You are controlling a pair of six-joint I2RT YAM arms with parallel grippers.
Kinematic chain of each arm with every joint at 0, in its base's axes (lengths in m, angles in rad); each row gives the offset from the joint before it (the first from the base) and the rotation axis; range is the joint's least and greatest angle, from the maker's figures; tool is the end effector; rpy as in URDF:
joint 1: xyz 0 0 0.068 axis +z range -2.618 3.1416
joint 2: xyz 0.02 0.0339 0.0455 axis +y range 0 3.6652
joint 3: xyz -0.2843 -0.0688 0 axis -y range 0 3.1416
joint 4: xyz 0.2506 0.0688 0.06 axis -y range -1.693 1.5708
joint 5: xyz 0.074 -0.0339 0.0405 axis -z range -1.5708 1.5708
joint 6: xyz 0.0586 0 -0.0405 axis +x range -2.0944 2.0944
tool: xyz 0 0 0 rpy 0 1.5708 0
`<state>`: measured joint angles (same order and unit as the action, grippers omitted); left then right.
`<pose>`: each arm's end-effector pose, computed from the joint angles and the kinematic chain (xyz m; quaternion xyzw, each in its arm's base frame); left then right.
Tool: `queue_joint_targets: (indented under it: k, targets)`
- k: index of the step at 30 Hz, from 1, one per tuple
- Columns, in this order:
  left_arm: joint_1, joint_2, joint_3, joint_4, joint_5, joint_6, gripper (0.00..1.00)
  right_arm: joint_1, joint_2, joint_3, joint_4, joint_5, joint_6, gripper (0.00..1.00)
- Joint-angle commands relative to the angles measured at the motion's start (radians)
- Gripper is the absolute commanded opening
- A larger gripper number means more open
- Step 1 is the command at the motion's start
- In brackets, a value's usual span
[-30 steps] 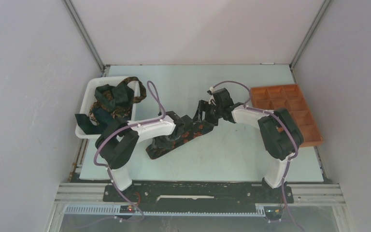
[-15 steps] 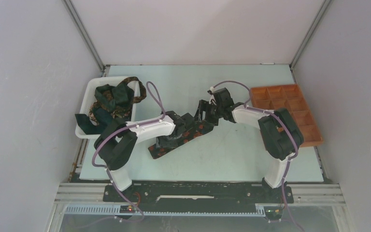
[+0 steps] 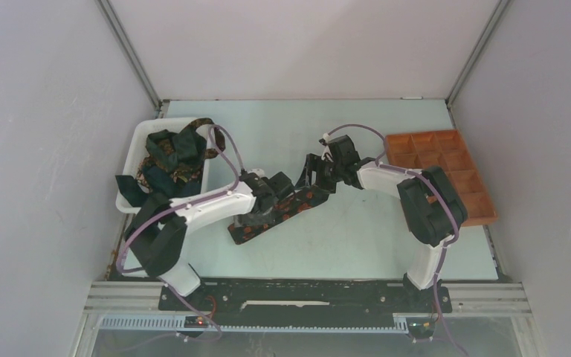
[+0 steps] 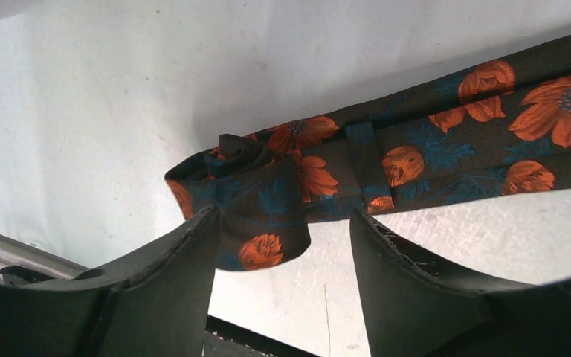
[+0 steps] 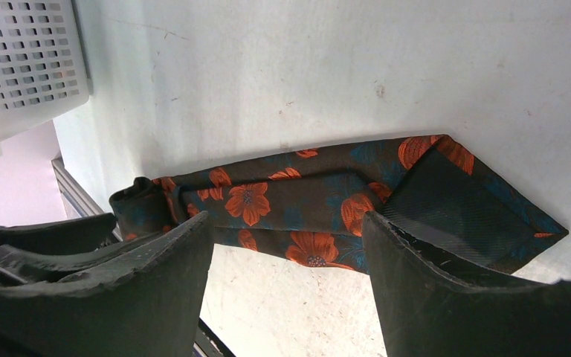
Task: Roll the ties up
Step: Roll the tie at the center of the board.
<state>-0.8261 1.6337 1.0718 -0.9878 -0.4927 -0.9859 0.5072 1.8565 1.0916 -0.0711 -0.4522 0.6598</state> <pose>0.2132 -0.1904 0.1889 -0.0800 0.9665 0.1424 0.1982 0.3437 0.2203 0.1620 -0.0110 0.9130 0.3675 0.1769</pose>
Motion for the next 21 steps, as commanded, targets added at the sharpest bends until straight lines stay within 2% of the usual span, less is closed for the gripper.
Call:
queue_joint_targets:
  k: [1,7,12,21]
  targets:
    - [-0.01,-0.136,-0.023,-0.006,-0.069,-0.031,0.73,0.0,-0.055,-0.002,0.025,0.001,-0.03,0.75]
    - [-0.013,-0.324,-0.089,-0.017,-0.119,-0.033,0.87,0.016,-0.075,-0.002,0.014,0.02,-0.04,0.75]
    - [-0.015,-0.497,-0.17,0.017,-0.156,-0.018,0.88,0.045,-0.098,-0.002,0.011,0.036,-0.042,0.74]
    - [-0.012,-0.863,-0.442,0.217,-0.138,0.04,0.91,0.11,-0.147,-0.002,-0.024,0.061,-0.052,0.73]
